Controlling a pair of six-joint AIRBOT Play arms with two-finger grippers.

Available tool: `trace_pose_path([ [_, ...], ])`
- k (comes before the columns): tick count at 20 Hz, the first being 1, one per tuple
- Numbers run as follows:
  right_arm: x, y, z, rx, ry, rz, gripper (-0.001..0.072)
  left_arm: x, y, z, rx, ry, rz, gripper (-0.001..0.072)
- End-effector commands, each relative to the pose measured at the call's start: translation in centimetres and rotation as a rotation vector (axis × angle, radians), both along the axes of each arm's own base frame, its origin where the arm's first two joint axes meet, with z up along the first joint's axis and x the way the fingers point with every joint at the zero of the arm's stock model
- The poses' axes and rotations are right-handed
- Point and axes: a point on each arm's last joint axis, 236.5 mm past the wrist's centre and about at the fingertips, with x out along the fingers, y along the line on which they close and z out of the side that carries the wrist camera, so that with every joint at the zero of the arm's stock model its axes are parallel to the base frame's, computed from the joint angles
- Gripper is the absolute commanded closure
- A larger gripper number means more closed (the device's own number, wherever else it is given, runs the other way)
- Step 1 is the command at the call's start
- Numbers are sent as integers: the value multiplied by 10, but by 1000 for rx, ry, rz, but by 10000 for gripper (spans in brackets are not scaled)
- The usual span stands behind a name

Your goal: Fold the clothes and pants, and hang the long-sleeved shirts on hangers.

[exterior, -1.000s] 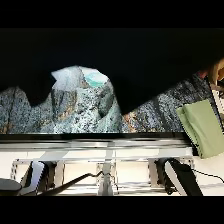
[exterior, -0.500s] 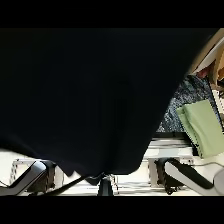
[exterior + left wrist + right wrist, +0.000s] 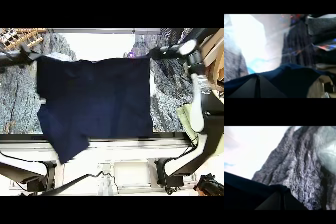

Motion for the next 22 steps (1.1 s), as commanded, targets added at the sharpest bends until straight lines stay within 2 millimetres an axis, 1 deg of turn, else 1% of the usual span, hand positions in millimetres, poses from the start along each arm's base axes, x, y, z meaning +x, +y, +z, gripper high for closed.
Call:
trace_pose_path([
  [1,23,-6,-66,-8,26,-59,697,22,1,-74,-10,73,33,702],
  [3,22,-6,-71,-7,38,-57,697,21,2,-78,0,81,30,703],
  [5,13,-5,-76,-6,78,-37,696,12,5,-84,-4,124,16,702],
  [6,-1,-2,-84,2,144,-10,696,1,4,-91,5,161,-18,702],
  [8,-36,4,-100,29,311,36,696,-26,5,-102,2,262,-79,702],
  [9,-54,4,-105,36,387,57,696,-41,5,-104,-18,305,-119,703],
  [12,-96,0,-111,28,562,95,697,-84,10,-102,-79,413,-229,704],
  [14,-117,4,-111,30,644,138,697,-105,17,-111,-63,502,-249,704],
  [15,-123,4,-112,30,668,141,697,-111,19,-115,-47,532,-256,703],
  [16,-125,4,-112,31,681,136,697,-116,16,-117,-38,550,-272,704],
  [17,-126,3,-112,30,688,127,697,-118,14,-119,-27,560,-284,703],
  [19,-134,4,-113,26,722,141,696,-123,12,-125,10,594,-298,704],
  [21,-147,7,-112,24,770,170,691,-131,17,-135,65,649,-292,703],
  [22,-157,7,-111,24,807,188,641,-137,20,-138,89,675,-297,702],
])
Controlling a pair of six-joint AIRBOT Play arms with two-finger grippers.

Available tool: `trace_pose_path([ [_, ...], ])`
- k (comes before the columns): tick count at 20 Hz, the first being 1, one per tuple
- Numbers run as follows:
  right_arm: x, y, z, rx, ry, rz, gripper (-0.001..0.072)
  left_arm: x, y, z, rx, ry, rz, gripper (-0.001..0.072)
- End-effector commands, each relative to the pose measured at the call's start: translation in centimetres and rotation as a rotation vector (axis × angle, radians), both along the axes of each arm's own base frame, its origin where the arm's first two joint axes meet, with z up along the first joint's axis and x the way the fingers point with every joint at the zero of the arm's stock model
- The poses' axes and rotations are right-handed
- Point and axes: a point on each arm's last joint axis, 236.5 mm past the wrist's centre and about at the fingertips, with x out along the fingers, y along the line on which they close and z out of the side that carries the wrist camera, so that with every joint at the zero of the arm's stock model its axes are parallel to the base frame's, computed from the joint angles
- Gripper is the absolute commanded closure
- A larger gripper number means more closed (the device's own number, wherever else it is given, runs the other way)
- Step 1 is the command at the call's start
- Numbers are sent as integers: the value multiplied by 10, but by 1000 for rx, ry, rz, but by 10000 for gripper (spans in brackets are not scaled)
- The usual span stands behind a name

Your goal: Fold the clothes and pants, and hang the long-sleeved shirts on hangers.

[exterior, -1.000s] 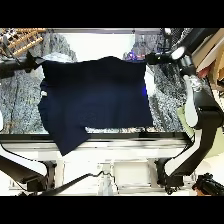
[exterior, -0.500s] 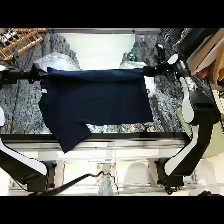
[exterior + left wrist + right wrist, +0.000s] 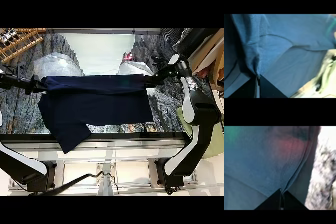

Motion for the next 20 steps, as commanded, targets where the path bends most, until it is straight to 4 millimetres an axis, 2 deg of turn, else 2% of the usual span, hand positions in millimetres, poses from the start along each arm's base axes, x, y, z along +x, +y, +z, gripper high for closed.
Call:
trace_pose_path([
  [1,-33,0,2,1,130,53,545,-26,12,-14,95,116,-44,651],
  [2,-42,-5,3,-9,169,60,394,-36,15,-13,112,152,-56,467],
  [3,-51,-12,4,-29,204,72,347,-49,22,-10,136,198,-71,195],
  [4,-59,-23,5,-50,235,62,347,-62,32,-6,175,247,-64,95],
  [6,-73,-47,15,-44,247,-23,347,-81,57,9,277,259,-29,95],
  [8,-109,-76,21,-24,269,-100,346,-105,69,24,340,209,18,96],
  [9,-132,-87,19,-9,285,-130,346,-124,67,26,347,187,33,96],
  [11,-176,-94,10,54,298,-154,346,-169,46,14,325,186,20,94],
  [13,-198,-90,-2,123,275,-172,346,-205,11,0,249,185,-14,94],
  [14,-202,-86,-9,155,266,-177,346,-217,-5,-6,209,182,-10,94],
  [16,-203,-78,-19,184,235,-170,346,-230,-23,-15,169,181,5,94],
  [18,-189,-69,-19,229,170,-185,346,-233,-36,-21,119,180,22,94],
  [20,-174,-64,-18,260,116,-217,346,-240,-41,-28,104,202,26,95],
])
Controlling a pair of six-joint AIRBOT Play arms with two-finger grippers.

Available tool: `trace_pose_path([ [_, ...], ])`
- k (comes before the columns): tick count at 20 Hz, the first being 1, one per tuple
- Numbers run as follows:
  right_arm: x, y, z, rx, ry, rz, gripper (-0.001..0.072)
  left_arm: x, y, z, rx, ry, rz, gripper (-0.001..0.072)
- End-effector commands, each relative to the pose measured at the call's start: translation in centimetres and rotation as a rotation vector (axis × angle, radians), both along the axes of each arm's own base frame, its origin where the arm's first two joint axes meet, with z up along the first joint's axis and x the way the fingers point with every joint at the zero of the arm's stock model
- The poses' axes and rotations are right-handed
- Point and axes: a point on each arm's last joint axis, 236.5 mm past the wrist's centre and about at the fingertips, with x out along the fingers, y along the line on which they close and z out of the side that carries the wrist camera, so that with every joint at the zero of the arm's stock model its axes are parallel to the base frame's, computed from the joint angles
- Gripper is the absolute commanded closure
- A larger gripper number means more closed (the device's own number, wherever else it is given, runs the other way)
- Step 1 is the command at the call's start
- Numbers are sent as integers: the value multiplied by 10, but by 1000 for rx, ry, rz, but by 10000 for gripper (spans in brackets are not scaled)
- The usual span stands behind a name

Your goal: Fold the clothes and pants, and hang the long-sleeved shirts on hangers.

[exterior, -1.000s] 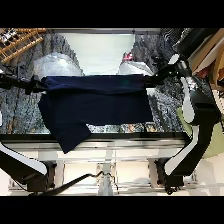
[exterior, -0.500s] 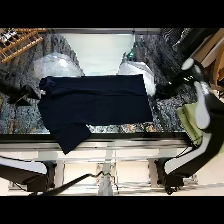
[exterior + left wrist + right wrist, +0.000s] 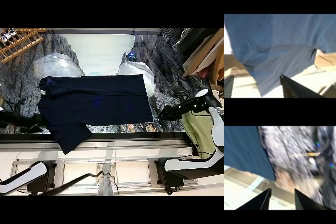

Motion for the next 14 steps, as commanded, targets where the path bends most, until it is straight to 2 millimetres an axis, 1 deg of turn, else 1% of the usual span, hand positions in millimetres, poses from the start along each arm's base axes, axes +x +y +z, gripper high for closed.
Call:
trace_pose_path([
  [1,19,12,-3,58,-104,-52,346,-15,-17,-14,-38,8,20,94],
  [3,22,18,-11,63,-97,-50,346,-18,-17,-22,-27,8,34,95],
  [5,22,31,-21,78,-87,-6,346,-14,-18,-28,-21,-14,52,95],
  [6,22,37,-27,78,-79,10,346,-11,-22,-29,-37,-36,55,96],
  [8,21,50,-36,76,-68,45,347,-6,-32,-30,-76,-71,75,136],
  [9,20,54,-38,74,-65,59,395,-6,-37,-29,-98,-85,72,216],
  [10,19,56,-36,80,-60,66,494,-7,-41,-27,-119,-88,64,433],
  [11,15,57,-33,94,-49,74,571,-8,-45,-24,-139,-91,48,637],
  [12,10,58,-27,111,-37,85,638,-10,-48,-19,-162,-92,40,702],
  [13,5,58,-17,128,-32,97,692,-10,-49,-15,-182,-90,42,702],
  [14,2,59,-7,140,-38,107,693,-7,-50,-8,-209,-97,56,703],
])
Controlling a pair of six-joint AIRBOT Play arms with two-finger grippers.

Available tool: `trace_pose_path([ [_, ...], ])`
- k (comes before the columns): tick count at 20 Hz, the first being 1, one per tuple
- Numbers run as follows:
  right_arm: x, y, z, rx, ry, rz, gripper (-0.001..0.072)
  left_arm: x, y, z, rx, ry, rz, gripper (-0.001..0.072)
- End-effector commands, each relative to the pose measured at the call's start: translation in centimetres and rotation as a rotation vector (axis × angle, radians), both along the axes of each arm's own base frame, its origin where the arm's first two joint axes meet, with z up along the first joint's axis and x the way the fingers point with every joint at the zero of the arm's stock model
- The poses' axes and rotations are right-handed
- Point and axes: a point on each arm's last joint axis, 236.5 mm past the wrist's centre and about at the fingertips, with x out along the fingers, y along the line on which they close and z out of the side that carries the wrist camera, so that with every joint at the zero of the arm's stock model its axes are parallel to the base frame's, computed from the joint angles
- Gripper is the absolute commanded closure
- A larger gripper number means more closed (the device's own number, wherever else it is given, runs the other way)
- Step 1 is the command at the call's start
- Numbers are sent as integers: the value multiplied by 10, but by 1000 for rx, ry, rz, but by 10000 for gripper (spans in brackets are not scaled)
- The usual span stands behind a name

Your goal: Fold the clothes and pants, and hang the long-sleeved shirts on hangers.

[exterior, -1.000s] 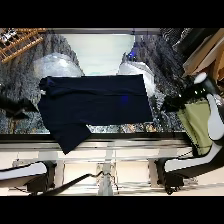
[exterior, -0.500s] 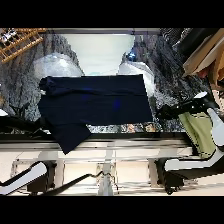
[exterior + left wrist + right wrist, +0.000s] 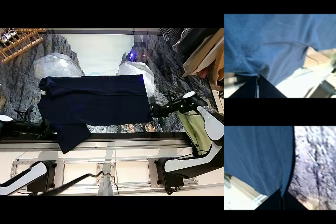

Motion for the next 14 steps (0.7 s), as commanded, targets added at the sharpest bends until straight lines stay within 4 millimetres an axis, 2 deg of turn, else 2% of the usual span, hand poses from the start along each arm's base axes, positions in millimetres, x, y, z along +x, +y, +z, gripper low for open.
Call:
trace_pose_path([
  [1,-15,8,31,52,9,65,693,10,-8,24,-105,-40,23,703],
  [2,-14,9,44,55,-13,77,694,21,-7,39,-149,-71,52,703],
  [4,3,9,71,45,-76,38,695,56,0,78,-238,-184,131,703],
  [6,36,11,99,68,-154,-45,697,100,12,122,-291,-340,208,705],
  [8,78,2,109,29,-218,-171,697,144,22,153,-315,-449,260,705],
  [11,125,4,107,2,-269,-240,697,206,26,163,-358,-493,312,705],
  [14,176,7,92,-20,-290,-314,697,264,39,154,-453,-492,386,705],
])
